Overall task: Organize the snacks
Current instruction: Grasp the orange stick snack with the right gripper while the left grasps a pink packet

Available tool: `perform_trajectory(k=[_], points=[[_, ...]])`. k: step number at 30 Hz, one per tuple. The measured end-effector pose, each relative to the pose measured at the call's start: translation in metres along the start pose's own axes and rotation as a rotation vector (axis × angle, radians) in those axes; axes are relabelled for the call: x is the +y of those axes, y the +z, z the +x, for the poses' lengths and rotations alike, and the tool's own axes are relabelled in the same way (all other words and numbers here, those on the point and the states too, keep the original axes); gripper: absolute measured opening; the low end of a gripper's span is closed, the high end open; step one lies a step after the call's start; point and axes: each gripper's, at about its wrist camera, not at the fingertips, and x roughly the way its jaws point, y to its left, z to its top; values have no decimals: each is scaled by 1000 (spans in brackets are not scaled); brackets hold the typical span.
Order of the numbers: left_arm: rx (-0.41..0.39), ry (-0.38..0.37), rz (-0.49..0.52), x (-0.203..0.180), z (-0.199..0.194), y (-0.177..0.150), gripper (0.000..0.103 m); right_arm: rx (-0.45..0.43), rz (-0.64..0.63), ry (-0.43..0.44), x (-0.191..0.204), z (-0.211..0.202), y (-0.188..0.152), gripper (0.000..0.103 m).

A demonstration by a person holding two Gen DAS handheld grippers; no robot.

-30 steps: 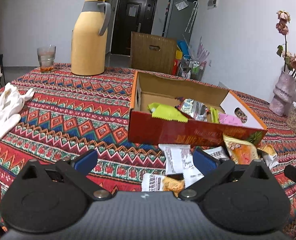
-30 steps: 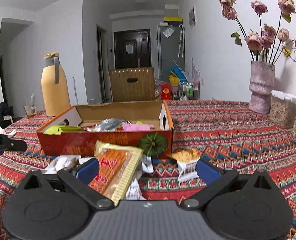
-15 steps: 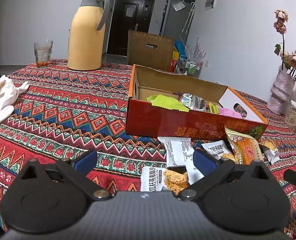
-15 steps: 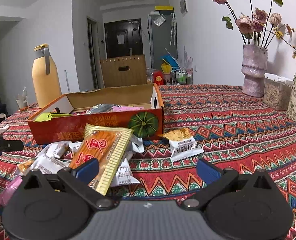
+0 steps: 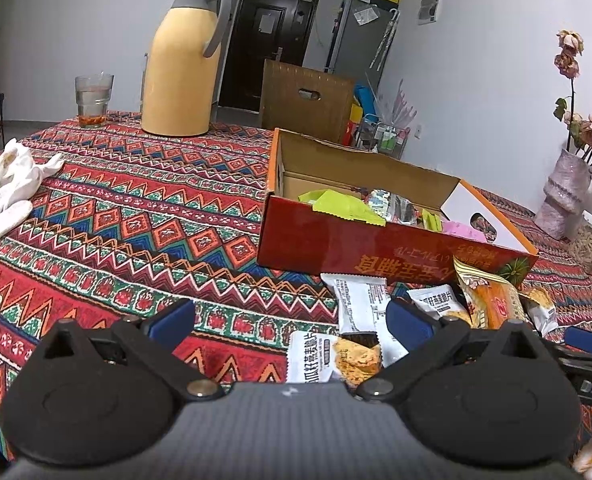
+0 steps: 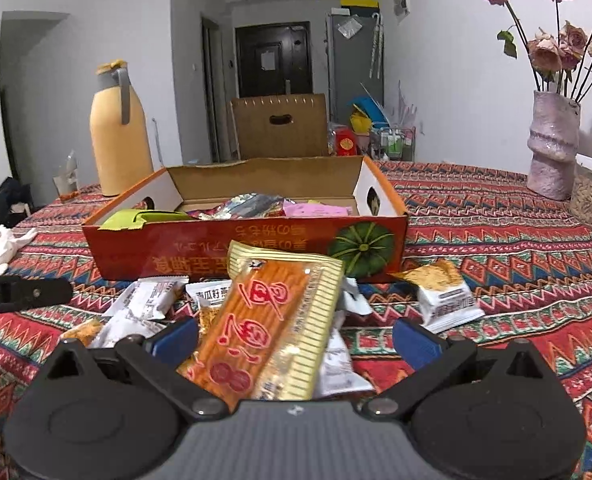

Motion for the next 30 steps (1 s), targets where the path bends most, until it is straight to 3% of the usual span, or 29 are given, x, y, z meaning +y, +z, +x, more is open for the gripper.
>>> perform_trajectory(k=[12, 17, 23, 30], points=[[16, -19, -28, 6, 1, 1, 103, 66, -119, -46, 27, 28, -8, 80], [22, -19, -32, 6, 2, 1, 103, 58, -188, -70, 29, 27, -14, 58], [28, -17, -34, 6, 3, 1, 103, 20, -137, -37, 17, 14, -10, 35], [36, -12, -35, 7, 5, 0, 103, -59, -76, -21, 8, -12, -12, 34]])
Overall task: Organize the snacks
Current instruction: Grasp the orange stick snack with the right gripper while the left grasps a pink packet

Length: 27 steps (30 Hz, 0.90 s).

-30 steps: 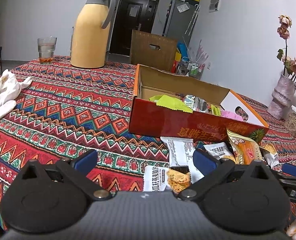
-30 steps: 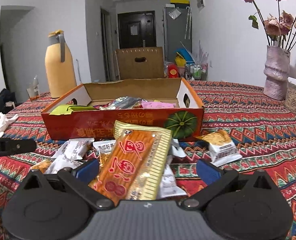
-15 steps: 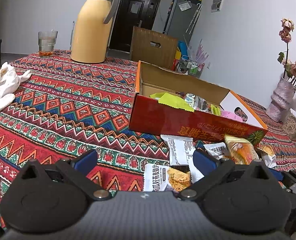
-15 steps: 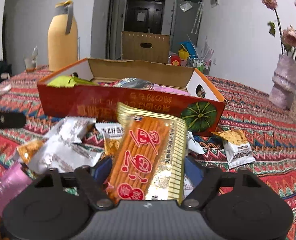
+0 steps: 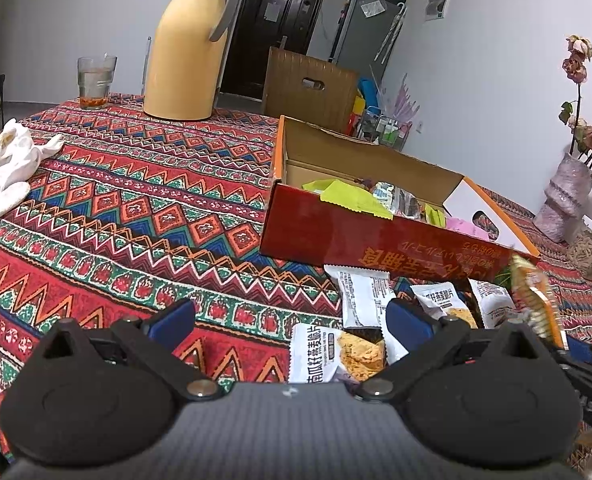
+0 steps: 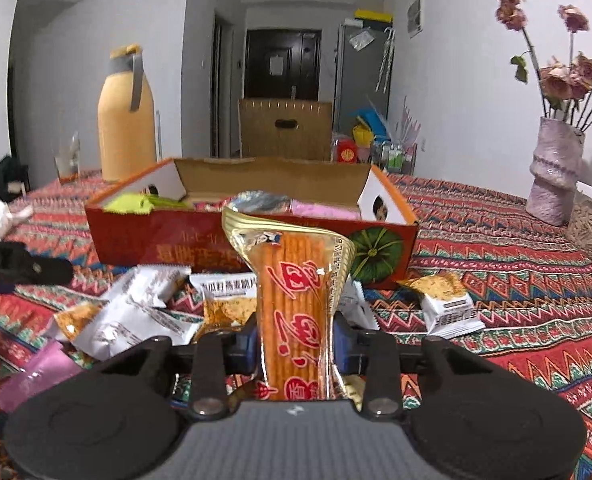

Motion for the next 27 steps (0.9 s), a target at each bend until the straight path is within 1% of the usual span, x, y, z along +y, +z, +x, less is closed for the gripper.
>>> perform_trajectory(k=[3, 5, 7, 9, 15, 18, 23, 27], points=[[16, 12, 11, -2, 4, 0, 103, -18, 11, -4, -4, -8, -1, 34], [13, 23, 17, -4, 2, 1, 103, -24, 20, -4, -8, -12, -2, 34], [7, 17, 25, -6, -3, 1, 103, -33, 28, -2, -11, -16, -2, 34], [16, 0, 33, -9, -8, 2, 103, -40, 35, 0, -14, -21, -3, 34], [75, -31, 85, -28, -19, -6, 103, -43, 60, 9, -21, -30, -11, 35], [127, -27, 109, -38, -20, -11, 103, -43, 68, 17, -25, -35, -16, 35], [219, -43, 133, -51, -16, -21, 103, -46, 83, 29, -29, -41, -24, 35], [236, -42, 158, -59, -18, -28, 103, -44, 98, 36, -34, -45, -30, 35]])
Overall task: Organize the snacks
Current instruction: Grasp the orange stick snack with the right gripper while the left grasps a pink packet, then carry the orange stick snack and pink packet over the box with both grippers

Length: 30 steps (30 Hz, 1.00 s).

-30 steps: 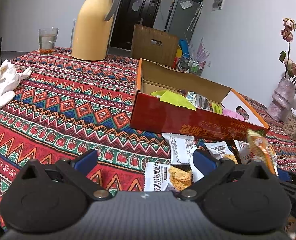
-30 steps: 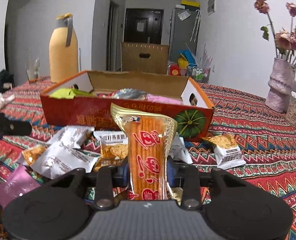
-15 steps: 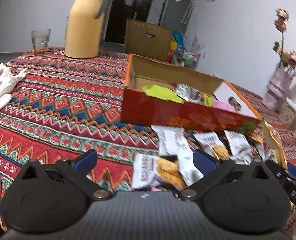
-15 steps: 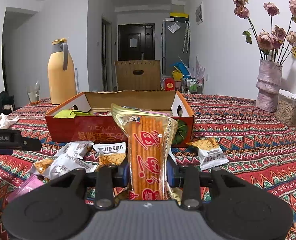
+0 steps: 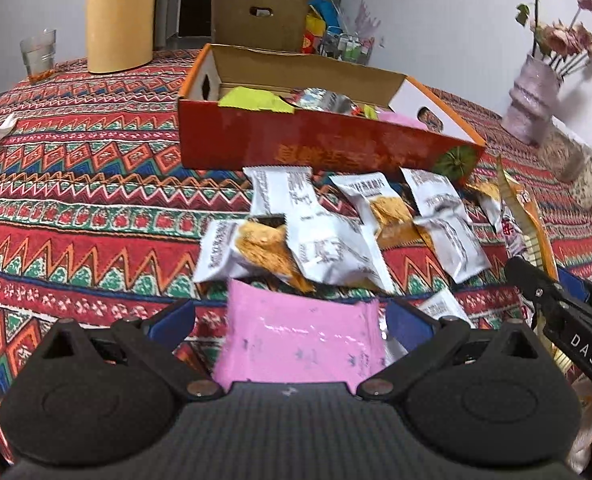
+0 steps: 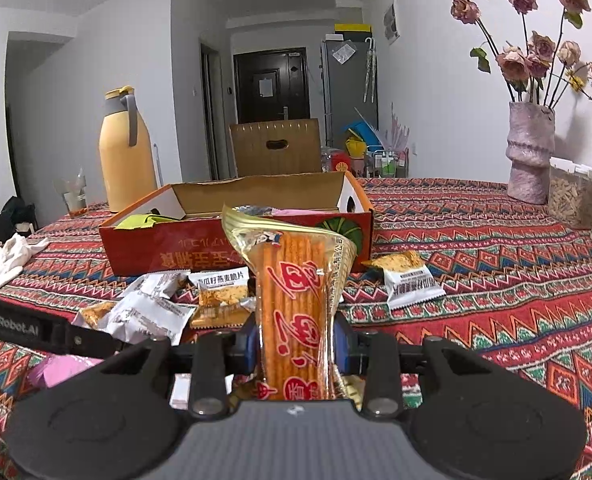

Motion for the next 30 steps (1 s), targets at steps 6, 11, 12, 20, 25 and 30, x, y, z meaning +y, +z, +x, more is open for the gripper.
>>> perform_trajectory(k=[6, 11, 12, 20, 25, 30], points=[[38, 30, 58, -12, 4, -9, 103, 5, 16, 9, -6, -5, -6, 35], [61, 48, 79, -17, 8, -17, 103, 7, 21, 18, -7, -7, -9, 35], [60, 50, 79, -17, 7, -17, 103, 7, 21, 20, -7, -8, -10, 35], [26, 44, 51, -13, 6, -19, 102, 11, 17, 29, -7, -12, -13, 36], [5, 38, 48, -12, 1, -23, 91, 18, 13, 32, -5, -14, -16, 36], [-16, 31, 47, -12, -6, -26, 75, 28, 3, 40, 1, -15, -20, 36]])
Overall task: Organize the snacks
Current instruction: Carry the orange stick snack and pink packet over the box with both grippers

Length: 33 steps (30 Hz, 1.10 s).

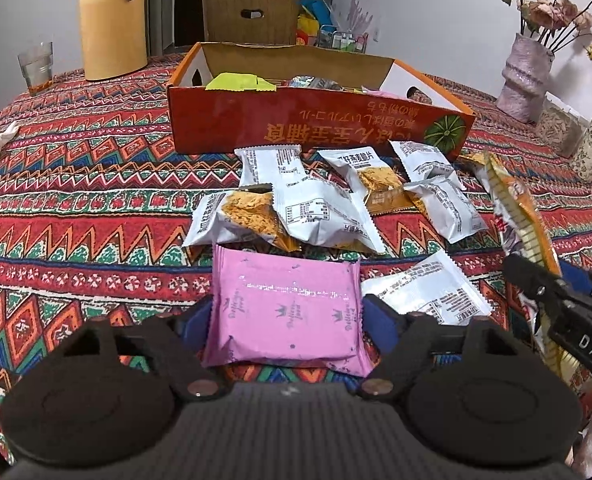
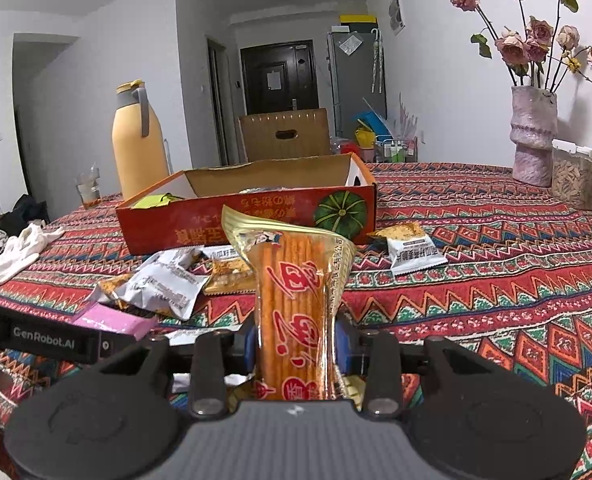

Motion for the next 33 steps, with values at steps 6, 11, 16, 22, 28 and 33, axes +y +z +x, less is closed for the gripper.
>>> perform_trajectory(k=[6, 11, 16, 22, 28, 33], points=[[-10, -9, -21, 5, -5, -2, 72, 0, -7, -1, 3, -4, -1, 36], [-40, -16, -13, 4, -14, -2, 72, -3, -10, -5, 4, -6, -1, 36], [-77, -24, -4, 4, -25, 1, 72, -8, -16, -9, 5, -6, 1, 36], [-142, -33, -37, 9, -40, 17, 72, -33, -31, -25, 5, -6, 11, 36], [-200, -39, -70, 14, -46, 43, 72, -70, -51, -34, 5, -1, 27, 37], [-232, -37, -86, 16, -44, 67, 72, -95, -79, -39, 7, 10, 43, 37]])
